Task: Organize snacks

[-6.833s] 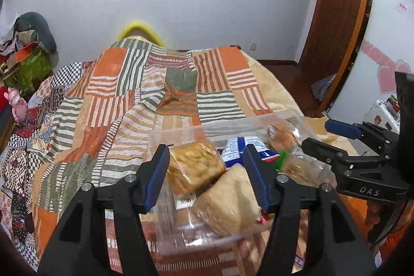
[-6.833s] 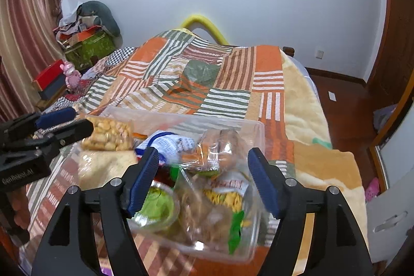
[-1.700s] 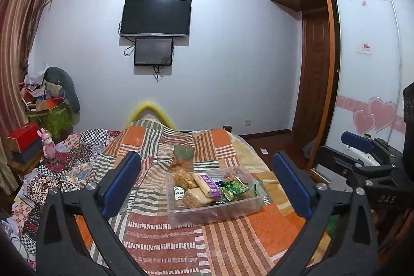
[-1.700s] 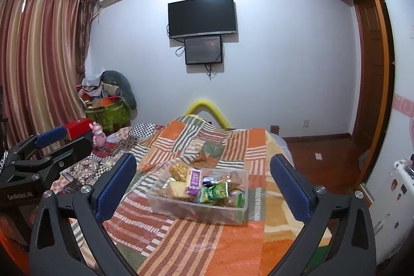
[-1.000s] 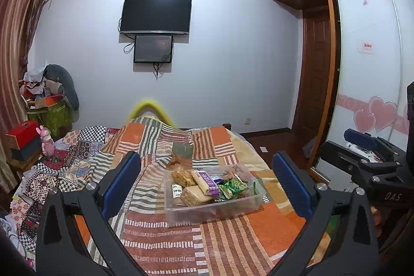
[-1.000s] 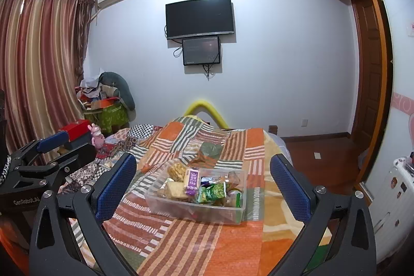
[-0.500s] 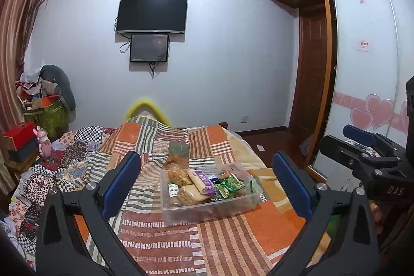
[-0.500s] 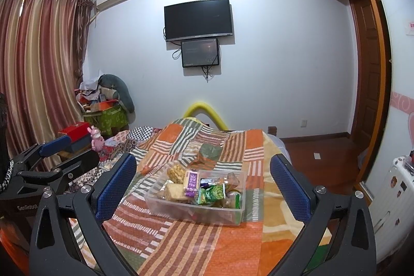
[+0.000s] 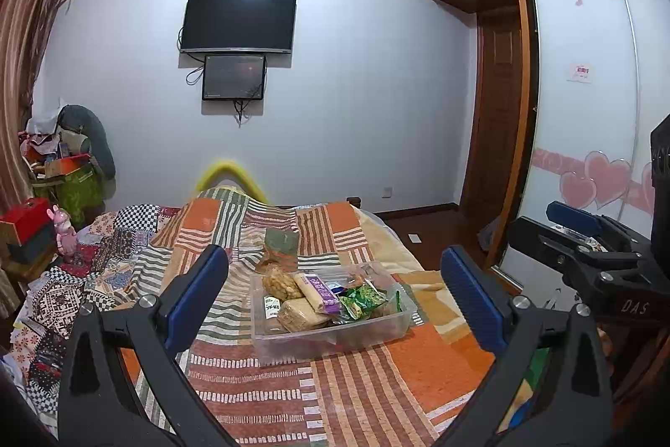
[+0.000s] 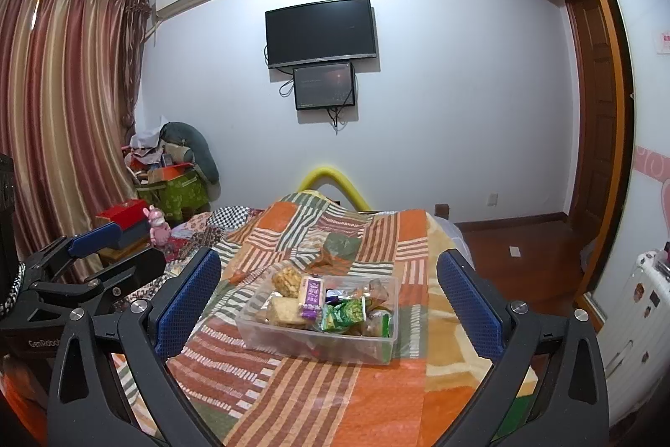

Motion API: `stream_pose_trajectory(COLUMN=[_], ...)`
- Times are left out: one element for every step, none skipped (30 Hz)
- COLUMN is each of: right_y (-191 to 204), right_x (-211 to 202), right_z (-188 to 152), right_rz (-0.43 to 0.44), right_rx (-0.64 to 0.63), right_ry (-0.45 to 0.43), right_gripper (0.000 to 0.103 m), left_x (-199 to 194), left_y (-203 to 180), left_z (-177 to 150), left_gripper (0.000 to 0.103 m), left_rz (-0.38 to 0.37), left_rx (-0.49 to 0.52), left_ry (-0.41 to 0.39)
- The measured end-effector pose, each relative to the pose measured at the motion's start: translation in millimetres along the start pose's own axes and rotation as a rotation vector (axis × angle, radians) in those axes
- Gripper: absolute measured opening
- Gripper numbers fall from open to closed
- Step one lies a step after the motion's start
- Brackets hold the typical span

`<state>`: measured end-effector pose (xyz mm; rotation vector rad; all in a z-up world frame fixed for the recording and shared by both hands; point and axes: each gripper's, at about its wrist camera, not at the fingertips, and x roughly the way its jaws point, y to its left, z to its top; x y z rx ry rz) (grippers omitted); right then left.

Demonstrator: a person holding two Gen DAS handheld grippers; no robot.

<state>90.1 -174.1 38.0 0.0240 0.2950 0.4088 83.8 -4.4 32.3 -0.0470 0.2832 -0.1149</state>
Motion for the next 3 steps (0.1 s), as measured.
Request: stream_pose_trajectory(right_y=[-0.2, 0.0, 0.2], right_x=[-0.2, -0.1, -0.2], right_z=[-0.8, -0.8, -1.0], right_rz=[0.001, 0.002, 0.001], right_rx=[0.002, 0.003, 0.003], right_ry=[0.001, 0.002, 0.002], right_gripper=[0.103, 0.103, 0.103], left_x=[-0.4, -0.5, -0.9], left_y=[-0.4, 0.1, 0.0], left_z=[0.0, 0.5, 0.4], left_gripper=[0.103, 0.103, 0.103], left_rz=[0.000, 0.001, 0.000], left_rx=[0.002, 0.003, 0.004], left_ry=[0.000, -0.001, 0.000])
